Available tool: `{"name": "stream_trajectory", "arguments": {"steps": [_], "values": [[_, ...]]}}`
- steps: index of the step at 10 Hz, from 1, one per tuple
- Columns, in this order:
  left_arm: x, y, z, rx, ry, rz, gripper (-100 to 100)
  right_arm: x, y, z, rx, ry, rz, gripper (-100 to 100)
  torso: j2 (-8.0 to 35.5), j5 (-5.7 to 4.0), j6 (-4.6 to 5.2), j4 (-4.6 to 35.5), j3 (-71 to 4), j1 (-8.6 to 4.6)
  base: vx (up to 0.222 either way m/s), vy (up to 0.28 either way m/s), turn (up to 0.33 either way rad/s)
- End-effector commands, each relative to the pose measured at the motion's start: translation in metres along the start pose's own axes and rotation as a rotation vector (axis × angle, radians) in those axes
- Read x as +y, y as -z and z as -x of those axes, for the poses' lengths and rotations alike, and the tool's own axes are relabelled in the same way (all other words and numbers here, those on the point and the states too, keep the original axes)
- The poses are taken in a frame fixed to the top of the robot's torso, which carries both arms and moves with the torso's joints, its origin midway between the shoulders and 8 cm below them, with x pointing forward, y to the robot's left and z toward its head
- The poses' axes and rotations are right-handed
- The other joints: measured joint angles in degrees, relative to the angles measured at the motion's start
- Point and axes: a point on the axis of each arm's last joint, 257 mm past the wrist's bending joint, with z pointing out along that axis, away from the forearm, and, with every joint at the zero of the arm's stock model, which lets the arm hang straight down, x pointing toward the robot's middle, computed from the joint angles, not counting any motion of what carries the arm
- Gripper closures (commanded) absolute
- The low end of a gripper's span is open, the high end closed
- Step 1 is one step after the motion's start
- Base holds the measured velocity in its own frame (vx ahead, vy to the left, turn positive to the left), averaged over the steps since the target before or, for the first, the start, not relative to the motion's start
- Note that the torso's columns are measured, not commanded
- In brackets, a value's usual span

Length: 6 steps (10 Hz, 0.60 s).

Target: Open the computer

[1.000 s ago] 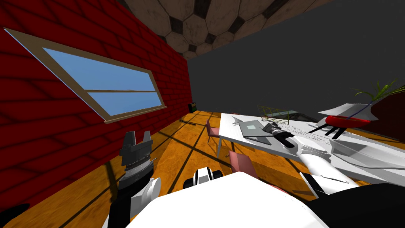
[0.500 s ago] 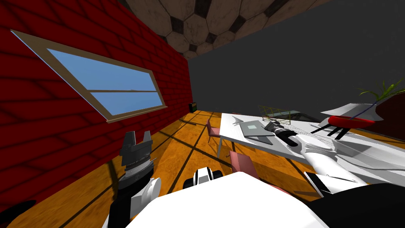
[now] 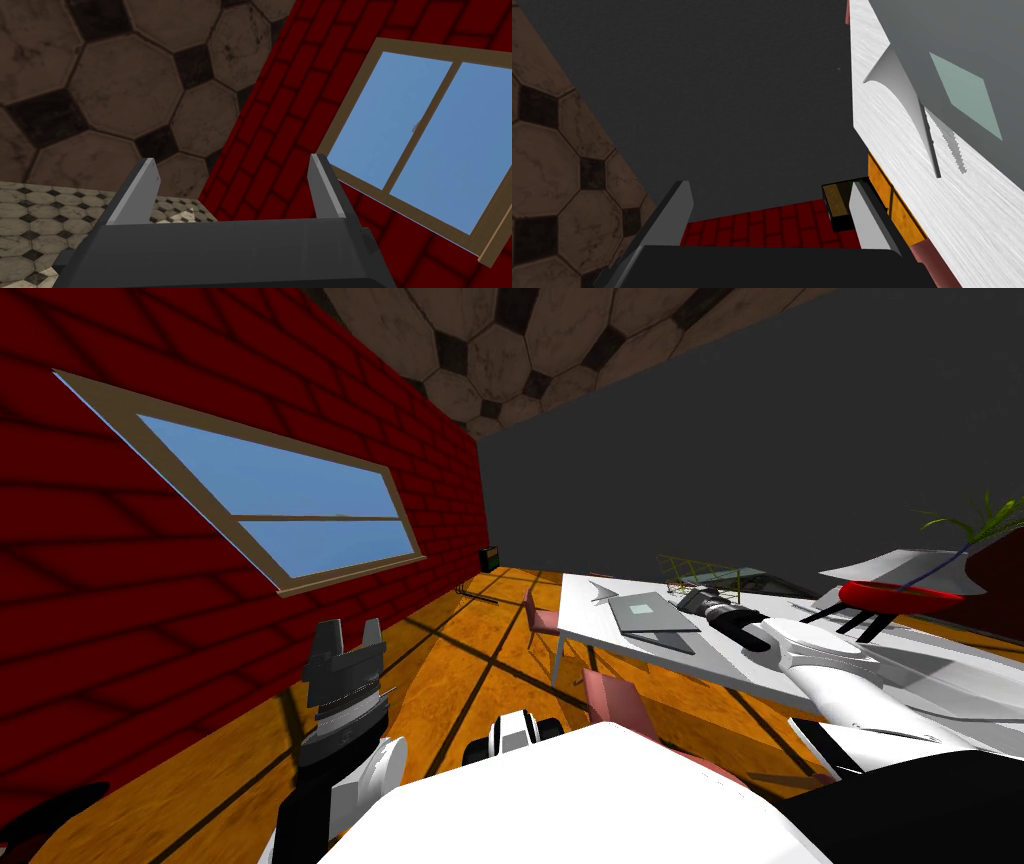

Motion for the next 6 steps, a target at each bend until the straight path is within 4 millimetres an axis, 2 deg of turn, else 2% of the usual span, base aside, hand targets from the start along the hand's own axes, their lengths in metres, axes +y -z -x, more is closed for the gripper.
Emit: {"name": "stream_trajectory", "arguments": {"steps": [1, 6], "values": [[0.0000, 0.0000, 0.0000, 0.000, 0.000, 0.000, 0, -0.0015, -0.0001, -0.0003, 0.001, -0.005, -0.001, 0, -0.02, -0.03, 0.01, -0.01, 0.00, -0.06, 0.000, 0.000, 0.000], [0.0000, 0.0000, 0.0000, 0.000, 0.000, 0.000, 0, -0.0013, -0.0001, -0.0002, 0.001, -0.004, -0.001, 0, 0.00, -0.01, 0.00, 0.00, 0.00, -0.03, 0.000, 0.000, 0.000]]}}
